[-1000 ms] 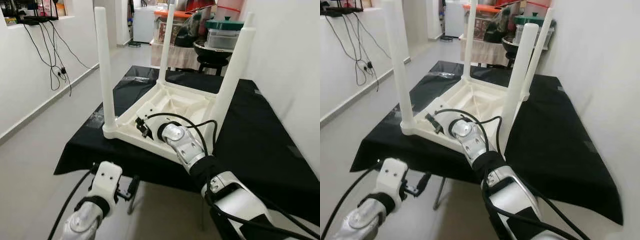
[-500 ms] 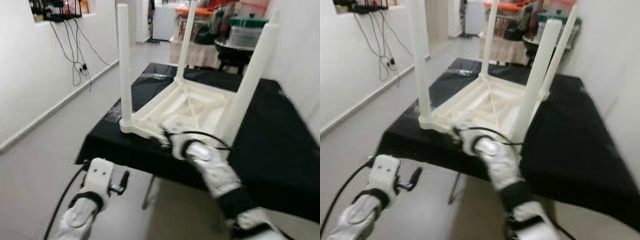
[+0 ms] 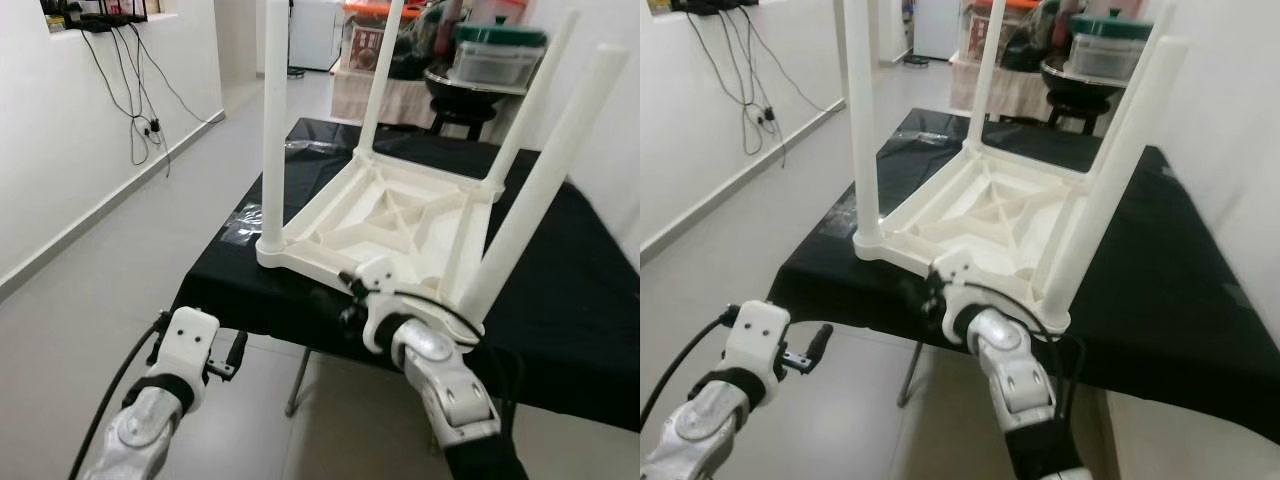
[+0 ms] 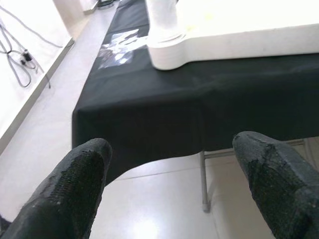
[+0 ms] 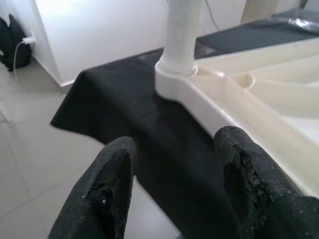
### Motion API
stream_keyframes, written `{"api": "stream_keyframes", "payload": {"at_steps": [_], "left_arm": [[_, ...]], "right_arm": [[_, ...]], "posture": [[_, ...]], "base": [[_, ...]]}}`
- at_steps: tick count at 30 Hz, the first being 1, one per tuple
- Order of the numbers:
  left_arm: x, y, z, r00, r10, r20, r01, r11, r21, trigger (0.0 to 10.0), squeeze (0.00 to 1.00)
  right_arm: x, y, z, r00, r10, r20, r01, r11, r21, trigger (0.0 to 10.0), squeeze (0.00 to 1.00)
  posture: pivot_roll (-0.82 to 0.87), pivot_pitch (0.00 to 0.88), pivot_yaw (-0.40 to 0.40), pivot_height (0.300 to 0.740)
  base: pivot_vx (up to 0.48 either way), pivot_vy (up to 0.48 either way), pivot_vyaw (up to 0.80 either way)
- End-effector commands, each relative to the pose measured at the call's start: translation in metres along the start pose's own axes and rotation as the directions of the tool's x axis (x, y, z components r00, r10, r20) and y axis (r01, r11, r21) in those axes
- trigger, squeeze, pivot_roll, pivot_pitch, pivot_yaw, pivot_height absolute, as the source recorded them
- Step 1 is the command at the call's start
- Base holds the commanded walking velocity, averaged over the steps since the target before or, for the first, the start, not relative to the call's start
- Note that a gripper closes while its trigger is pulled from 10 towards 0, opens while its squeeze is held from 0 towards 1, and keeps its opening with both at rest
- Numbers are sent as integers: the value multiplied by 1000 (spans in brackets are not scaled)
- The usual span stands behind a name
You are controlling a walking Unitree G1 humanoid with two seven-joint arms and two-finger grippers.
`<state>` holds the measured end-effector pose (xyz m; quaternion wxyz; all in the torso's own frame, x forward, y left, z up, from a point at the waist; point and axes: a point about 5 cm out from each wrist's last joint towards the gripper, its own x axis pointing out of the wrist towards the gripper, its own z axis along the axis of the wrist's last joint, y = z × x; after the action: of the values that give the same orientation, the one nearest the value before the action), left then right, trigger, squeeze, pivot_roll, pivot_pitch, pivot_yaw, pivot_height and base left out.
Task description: Building children table
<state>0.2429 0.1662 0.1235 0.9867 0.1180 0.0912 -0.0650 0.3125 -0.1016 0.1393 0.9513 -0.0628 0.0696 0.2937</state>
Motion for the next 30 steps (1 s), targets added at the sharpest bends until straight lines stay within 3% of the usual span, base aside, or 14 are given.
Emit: {"api": "stream_keyframes", "payload": {"at_steps": [1, 6, 13, 18, 22, 23, 27, 29, 30], "left_arm": [[1, -2, 0, 1000, -16, 5, 16, 1000, 8, 10000, 0], [4, -3, 1, 999, -25, 27, 25, 1000, 12, 10000, 0], [4, -1, 0, 999, -13, 39, 13, 1000, 6, 10000, 0], [4, -3, 1, 998, -17, 60, 16, 1000, 8, 10000, 0], [4, -4, 1, 998, -18, 62, 18, 1000, 6, 10000, 0], [3, -5, 2, 998, -19, 63, 19, 1000, 5, 10000, 0], [0, -6, 2, 998, -21, 66, 21, 1000, -1, 10000, 0], [0, -6, 2, 998, -21, 66, 21, 1000, -1, 10000, 0], [-3, -7, 1, 998, -24, 66, 24, 1000, -1, 10000, 0]], "right_arm": [[-3, 0, 3, 1000, 3, 2, -3, 1000, -2, 10000, 0], [-6, -10, -2, 996, -80, -35, 80, 997, 20, 10000, 0], [-8, -3, -8, 994, -80, -74, 82, 996, 28, 10000, 0], [-10, 15, -18, 972, 127, -196, -137, 990, -37, 10000, 0], [-10, 14, -22, 959, 150, -242, -163, 986, -36, 10000, 0], [-9, 12, -24, 948, 157, -275, -173, 984, -32, 10000, 0], [8, -13, -22, 939, 34, -342, -36, 999, 1, 10000, 0], [8, -13, -22, 939, 34, -342, -36, 999, 1, 10000, 0], [15, -23, -20, 933, -25, -359, 36, 999, 26, 10000, 0]], "posture": [[40, 0, -59, 740], [36, 0, -57, 740], [39, 0, -57, 740], [43, 0, -53, 740], [43, 0, -54, 740], [46, 0, -56, 740], [54, 0, -58, 740], [54, 0, -58, 740], [60, 4, -59, 740]], "base": [[0, 0, 0], [0, 0, -640], [0, 0, -800], [0, 0, -160], [0, 0, 0], [0, 0, 0], [0, 0, 0], [0, 0, 0], [0, 0, 0]]}}
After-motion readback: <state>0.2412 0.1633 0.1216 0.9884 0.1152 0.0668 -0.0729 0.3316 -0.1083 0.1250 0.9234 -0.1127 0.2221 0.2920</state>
